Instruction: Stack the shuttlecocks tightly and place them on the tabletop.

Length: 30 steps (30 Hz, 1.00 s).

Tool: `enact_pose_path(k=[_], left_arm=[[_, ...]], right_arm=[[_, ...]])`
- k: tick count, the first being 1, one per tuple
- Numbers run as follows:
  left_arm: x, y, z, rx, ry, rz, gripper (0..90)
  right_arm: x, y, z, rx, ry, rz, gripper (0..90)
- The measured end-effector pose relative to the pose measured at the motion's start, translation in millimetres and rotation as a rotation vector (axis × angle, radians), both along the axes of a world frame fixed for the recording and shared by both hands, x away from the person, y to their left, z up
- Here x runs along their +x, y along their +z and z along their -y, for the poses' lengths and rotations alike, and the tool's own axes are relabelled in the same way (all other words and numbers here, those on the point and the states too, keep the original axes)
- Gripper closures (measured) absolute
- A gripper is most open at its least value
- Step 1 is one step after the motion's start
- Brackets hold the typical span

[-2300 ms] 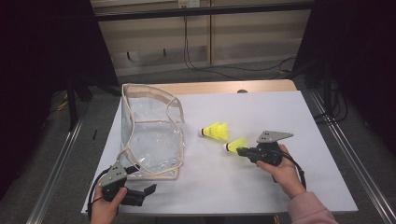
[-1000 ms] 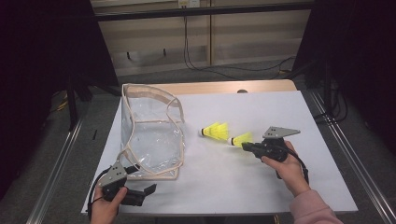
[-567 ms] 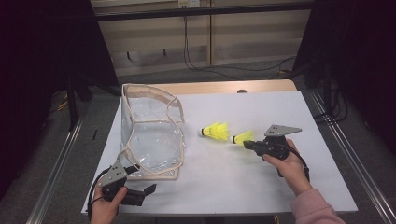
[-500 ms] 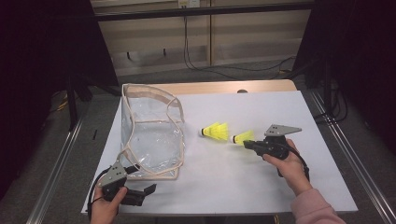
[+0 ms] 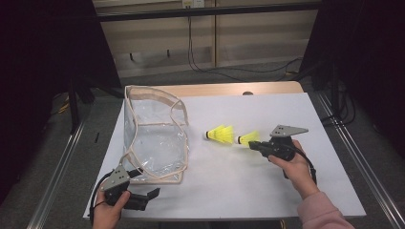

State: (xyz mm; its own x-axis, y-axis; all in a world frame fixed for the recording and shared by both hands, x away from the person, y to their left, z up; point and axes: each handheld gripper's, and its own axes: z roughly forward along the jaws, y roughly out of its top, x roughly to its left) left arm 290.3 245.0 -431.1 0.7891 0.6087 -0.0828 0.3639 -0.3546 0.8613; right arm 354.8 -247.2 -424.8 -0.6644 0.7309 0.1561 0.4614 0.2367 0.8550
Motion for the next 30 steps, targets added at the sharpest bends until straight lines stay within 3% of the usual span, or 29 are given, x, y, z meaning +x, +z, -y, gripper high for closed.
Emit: enact_pose_path(k=[3, 4, 14, 18, 20, 30], left_arm=[[-0.8, -0.2, 0.9, -0.025, 0.004, -0.010, 3.3], [-0.1, 0.4, -0.6, 0.001, -0.006, -0.003, 3.3], [-0.1, 0.0, 0.1, 0.002, 0.000, 0.001, 3.3], [-0.6, -0.3, 1.0, -0.016, 0.007, -0.005, 3.3], [0.0, 0.1, 0.1, 0.002, 0.000, 0.001, 3.3], [0.1, 0.0, -0.1, -0.003, -0.003, -0.001, 3.3]], right_arm=[[0.9, 0.4, -1.1, -0.002, 0.001, -0.001, 89.8], [1.3, 0.4, -1.0, -0.005, 0.001, 0.002, 89.8], [3.3, 1.3, -0.2, 0.002, -0.010, 0.004, 89.8], [3.7, 1.5, 0.7, 0.002, -0.012, 0.002, 89.8], [4.1, 1.1, 0.8, -0.001, -0.013, 0.003, 89.8], [7.5, 0.4, 0.7, -0.007, -0.021, 0.007, 89.7]])
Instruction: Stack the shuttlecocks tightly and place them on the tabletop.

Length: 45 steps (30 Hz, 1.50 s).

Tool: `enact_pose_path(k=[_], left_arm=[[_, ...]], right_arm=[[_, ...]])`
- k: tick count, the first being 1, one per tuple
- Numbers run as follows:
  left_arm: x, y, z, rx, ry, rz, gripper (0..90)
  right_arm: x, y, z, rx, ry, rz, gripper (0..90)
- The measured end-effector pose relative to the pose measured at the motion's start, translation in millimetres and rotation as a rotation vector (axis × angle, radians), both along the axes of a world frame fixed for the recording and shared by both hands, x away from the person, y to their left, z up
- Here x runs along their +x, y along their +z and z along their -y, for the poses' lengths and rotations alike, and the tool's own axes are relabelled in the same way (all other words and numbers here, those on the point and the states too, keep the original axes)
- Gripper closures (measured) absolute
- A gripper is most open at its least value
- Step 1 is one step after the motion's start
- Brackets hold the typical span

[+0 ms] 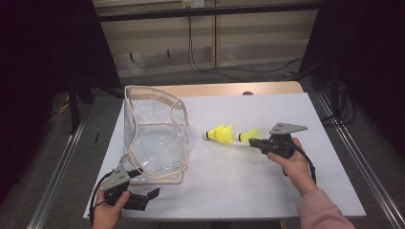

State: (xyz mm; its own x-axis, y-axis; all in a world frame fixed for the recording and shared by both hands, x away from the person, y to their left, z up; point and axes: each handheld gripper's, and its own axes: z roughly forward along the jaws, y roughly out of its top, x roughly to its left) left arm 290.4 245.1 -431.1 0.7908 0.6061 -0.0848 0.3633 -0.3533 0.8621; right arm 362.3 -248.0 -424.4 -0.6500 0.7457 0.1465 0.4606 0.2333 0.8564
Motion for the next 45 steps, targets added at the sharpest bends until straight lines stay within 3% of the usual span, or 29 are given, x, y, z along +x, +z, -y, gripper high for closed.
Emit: enact_pose_path(k=[25, 45], left_arm=[[0.0, 0.3, -0.2, 0.001, -0.002, -0.003, 3.3], [0.0, 0.2, -0.4, 0.000, -0.003, -0.003, 3.3]], right_arm=[[6.3, -2.9, 3.5, -0.004, -0.025, 0.002, 89.7], [14.1, -0.9, -6.8, 0.004, -0.017, -0.002, 89.7]])
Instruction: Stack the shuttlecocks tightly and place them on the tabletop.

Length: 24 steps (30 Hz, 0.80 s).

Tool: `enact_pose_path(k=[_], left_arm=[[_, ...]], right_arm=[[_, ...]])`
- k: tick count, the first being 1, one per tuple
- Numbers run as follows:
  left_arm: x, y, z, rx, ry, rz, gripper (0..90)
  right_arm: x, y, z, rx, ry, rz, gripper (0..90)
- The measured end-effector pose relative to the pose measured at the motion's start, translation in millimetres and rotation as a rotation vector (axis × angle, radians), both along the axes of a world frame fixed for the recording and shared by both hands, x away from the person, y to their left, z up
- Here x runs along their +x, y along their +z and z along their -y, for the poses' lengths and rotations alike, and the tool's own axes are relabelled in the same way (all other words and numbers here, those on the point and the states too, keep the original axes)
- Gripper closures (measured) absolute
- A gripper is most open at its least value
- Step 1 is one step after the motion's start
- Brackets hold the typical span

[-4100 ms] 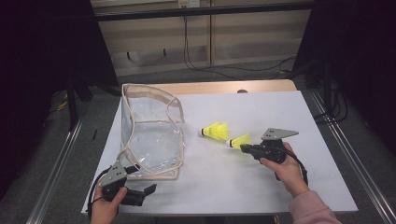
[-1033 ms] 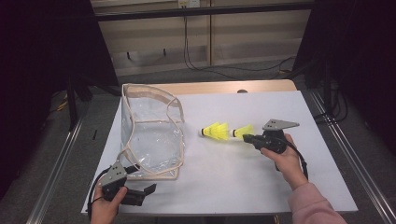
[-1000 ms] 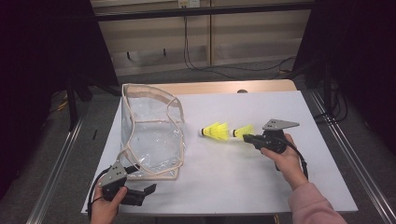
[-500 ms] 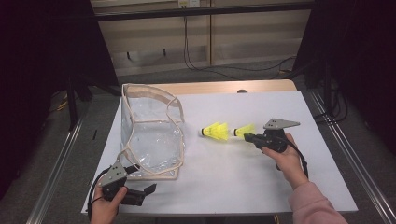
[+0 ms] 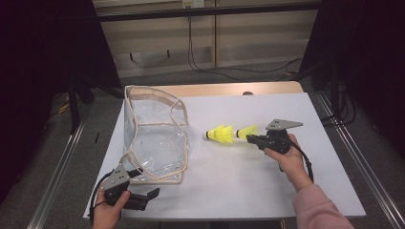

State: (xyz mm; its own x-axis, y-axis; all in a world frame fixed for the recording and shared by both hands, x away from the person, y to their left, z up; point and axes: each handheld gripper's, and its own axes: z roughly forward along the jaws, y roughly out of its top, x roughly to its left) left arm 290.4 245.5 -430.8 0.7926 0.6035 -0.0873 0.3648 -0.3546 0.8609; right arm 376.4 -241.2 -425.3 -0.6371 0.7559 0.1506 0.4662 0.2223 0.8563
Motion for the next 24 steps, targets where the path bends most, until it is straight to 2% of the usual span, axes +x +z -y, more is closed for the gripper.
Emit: enact_pose_path(k=[3, 4, 7, 9, 10, 24], left_arm=[[0.0, 0.0, 0.0, 0.000, 0.000, 0.000, 3.3], [-0.4, -0.3, 0.7, -0.013, 0.005, -0.004, 3.3], [0.0, 0.1, -0.2, 0.002, -0.001, 0.000, 3.3], [-0.4, -0.3, 0.7, -0.012, 0.005, -0.003, 3.3], [0.0, 0.0, 0.0, 0.000, 0.000, 0.000, 3.3], [-0.1, -0.1, 0.3, -0.002, 0.002, 0.000, 3.3]], right_arm=[[1.5, -0.4, -0.8, -0.005, -0.001, 0.003, 89.7], [1.7, -0.1, -1.3, -0.003, -0.001, -0.002, 89.7], [3.2, 0.1, -2.6, -0.007, 0.002, 0.001, 89.7], [3.9, -0.2, -3.7, -0.011, 0.003, 0.003, 89.7], [4.2, -0.5, -4.3, -0.010, 0.003, 0.002, 89.7], [8.8, -2.2, -9.5, -0.018, 0.002, -0.002, 89.6]])
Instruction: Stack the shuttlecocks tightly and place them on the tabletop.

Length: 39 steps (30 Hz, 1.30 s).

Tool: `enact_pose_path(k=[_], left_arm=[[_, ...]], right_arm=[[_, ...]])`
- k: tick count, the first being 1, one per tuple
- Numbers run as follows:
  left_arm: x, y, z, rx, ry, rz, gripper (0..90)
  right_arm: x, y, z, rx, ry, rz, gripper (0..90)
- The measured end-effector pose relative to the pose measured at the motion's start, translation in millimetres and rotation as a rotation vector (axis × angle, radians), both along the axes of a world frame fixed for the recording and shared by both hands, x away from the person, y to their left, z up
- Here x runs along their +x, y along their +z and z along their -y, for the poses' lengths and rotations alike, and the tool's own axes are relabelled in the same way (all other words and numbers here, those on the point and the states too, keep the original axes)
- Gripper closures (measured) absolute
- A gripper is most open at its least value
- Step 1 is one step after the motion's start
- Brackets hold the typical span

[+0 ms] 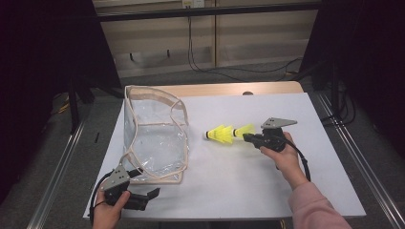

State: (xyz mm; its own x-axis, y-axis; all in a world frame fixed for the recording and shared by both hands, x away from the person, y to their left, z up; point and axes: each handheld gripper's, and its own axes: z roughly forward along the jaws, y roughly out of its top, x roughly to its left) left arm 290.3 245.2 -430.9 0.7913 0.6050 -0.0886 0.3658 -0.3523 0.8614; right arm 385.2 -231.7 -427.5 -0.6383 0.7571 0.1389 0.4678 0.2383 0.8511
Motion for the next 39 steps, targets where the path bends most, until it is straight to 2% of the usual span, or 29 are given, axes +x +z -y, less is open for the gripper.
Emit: enact_pose_path(k=[6, 27, 28, 30, 31, 32, 35, 36, 37, 38, 39], left_arm=[[0.1, 0.2, -0.3, 0.003, -0.002, 0.000, 3.3], [0.2, 0.2, -0.4, 0.003, -0.002, 0.001, 3.3], [-0.6, -0.3, 0.9, -0.021, 0.007, -0.006, 3.3], [-0.3, -0.1, 0.4, -0.010, 0.003, -0.003, 3.3], [-0.6, -0.4, 0.9, -0.022, 0.007, -0.006, 3.3], [0.2, 0.1, -0.4, 0.001, -0.002, 0.000, 3.3], [-0.2, -0.4, 0.5, -0.015, 0.004, -0.003, 3.3], [0.3, 0.0, -0.4, 0.001, -0.002, 0.001, 3.3], [-0.1, -0.3, 0.4, -0.012, 0.004, -0.002, 3.3], [0.3, 0.0, -0.4, 0.001, -0.002, 0.001, 3.3], [0.2, -0.1, -0.1, -0.004, 0.001, 0.000, 3.3]], right_arm=[[1.7, -0.5, -3.2, -0.013, 0.008, 0.000, 89.6], [5.0, -3.9, -12.8, -0.009, 0.022, -0.009, 89.7], [5.5, -4.3, -12.9, -0.016, 0.025, -0.003, 89.7], [5.8, -5.4, -14.1, -0.012, 0.027, -0.007, 89.7], [5.9, -6.0, -14.8, -0.014, 0.025, -0.010, 89.7], [6.0, -6.5, -15.3, -0.014, 0.026, -0.011, 89.7], [6.5, -7.7, -16.9, -0.005, 0.026, -0.015, 89.7], [6.6, -8.0, -17.3, -0.005, 0.027, -0.015, 89.7], [7.0, -8.7, -17.8, -0.004, 0.031, -0.013, 89.7], [7.0, -8.8, -18.5, 0.001, 0.031, -0.017, 89.7], [7.0, -9.0, -19.3, -0.002, 0.029, -0.017, 89.7]])
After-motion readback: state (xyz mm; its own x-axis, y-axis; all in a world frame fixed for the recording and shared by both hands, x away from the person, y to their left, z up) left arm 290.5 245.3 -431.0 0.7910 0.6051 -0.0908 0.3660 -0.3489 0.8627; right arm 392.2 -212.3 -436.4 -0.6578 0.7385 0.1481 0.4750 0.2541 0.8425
